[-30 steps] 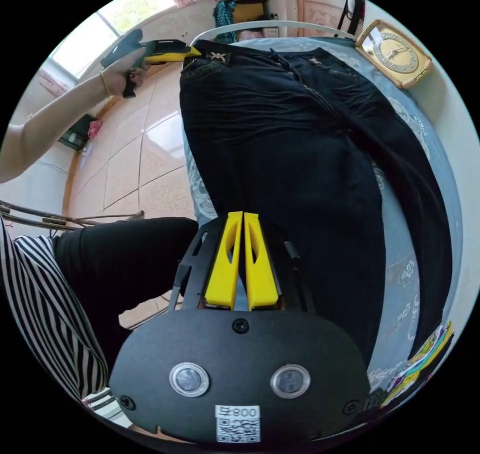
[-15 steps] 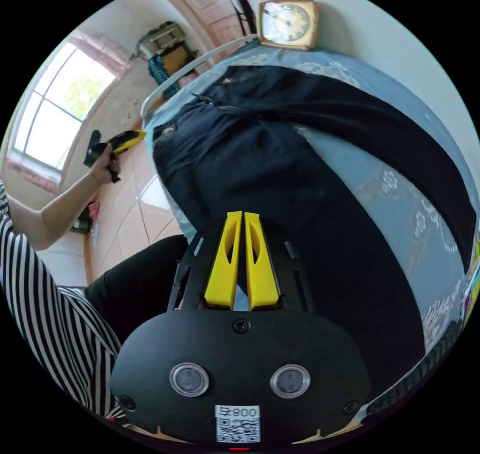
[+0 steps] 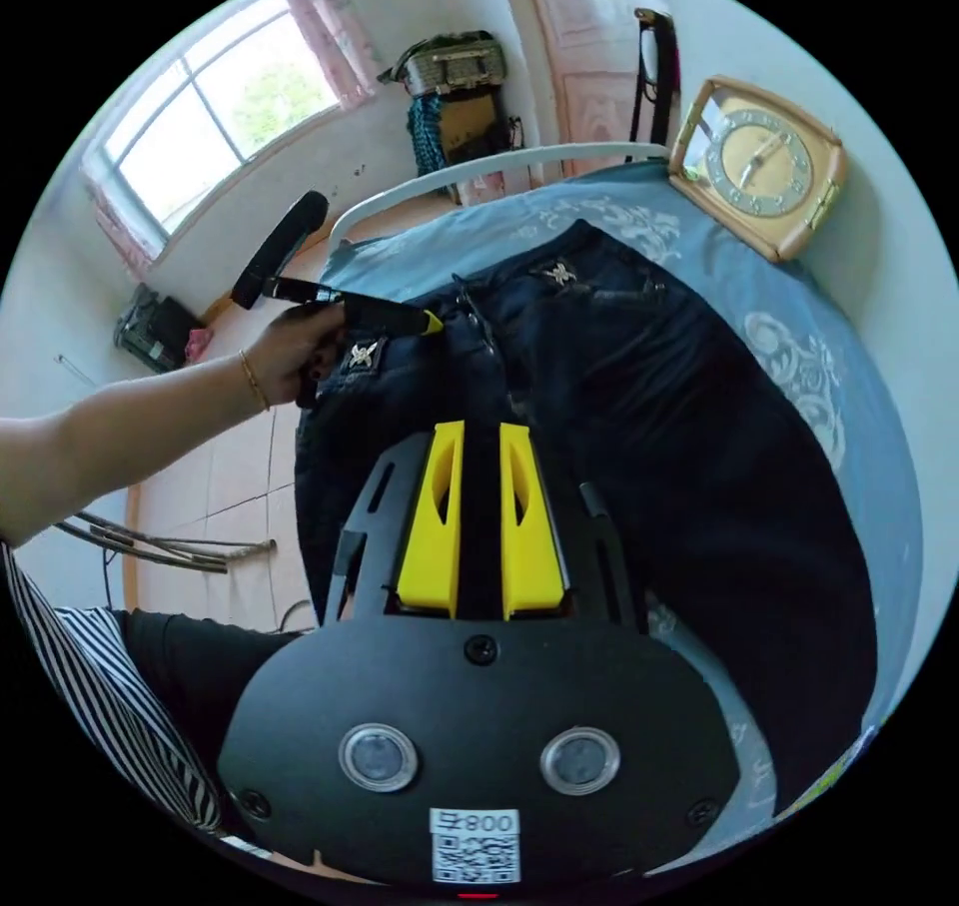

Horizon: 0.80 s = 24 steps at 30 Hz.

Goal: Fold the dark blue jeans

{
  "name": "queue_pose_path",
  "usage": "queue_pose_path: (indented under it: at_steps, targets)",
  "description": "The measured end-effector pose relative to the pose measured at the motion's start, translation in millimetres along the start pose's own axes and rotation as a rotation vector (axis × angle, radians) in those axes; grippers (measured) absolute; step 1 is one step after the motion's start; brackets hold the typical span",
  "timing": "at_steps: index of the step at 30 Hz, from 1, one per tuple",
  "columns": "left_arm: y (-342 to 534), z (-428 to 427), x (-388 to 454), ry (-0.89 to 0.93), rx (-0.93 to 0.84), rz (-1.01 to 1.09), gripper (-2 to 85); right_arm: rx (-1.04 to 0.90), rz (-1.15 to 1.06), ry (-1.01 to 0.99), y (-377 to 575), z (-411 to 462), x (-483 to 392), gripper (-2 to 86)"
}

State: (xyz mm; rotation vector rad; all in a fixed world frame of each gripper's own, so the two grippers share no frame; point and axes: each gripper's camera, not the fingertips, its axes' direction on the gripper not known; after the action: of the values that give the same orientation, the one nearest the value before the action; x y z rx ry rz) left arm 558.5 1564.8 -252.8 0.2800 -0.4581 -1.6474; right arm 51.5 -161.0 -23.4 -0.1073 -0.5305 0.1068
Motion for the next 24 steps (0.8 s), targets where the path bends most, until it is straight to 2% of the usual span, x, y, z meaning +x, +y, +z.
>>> queue_pose_path:
  at_steps: [4,9,11,15,17,19,21,24]
  targets:
    - [-6,6,4,0.051,0.004,-0.003,0.4,-0.063,-0.108,0.072,-48,35,-9,7.3]
    - [-9,13,19,0.041,0.037,0.024,0.2,-0.14,-0.125,0.127,-63,65,-7,5.3]
    - [-11,16,28,0.027,0.043,0.039,0.2,-0.112,-0.11,0.112,-61,61,-2,4.2]
    - [-18,24,45,0.004,0.045,0.064,0.1,0.076,-0.015,-0.049,-41,28,20,2.8]
    - [-21,30,54,0.008,0.052,0.071,0.1,0.053,-0.042,-0.062,-34,31,21,2.7]
    - [-22,33,60,0.026,0.056,0.063,0.1,-0.087,-0.101,0.002,-30,57,16,2.7]
    - [-22,35,66,0.034,0.067,0.052,0.1,-0.062,-0.134,0.076,-22,60,15,2.7]
    - [-16,22,85,0.031,0.179,0.05,0.1,-0.075,-0.138,0.1,-11,62,23,2.7]
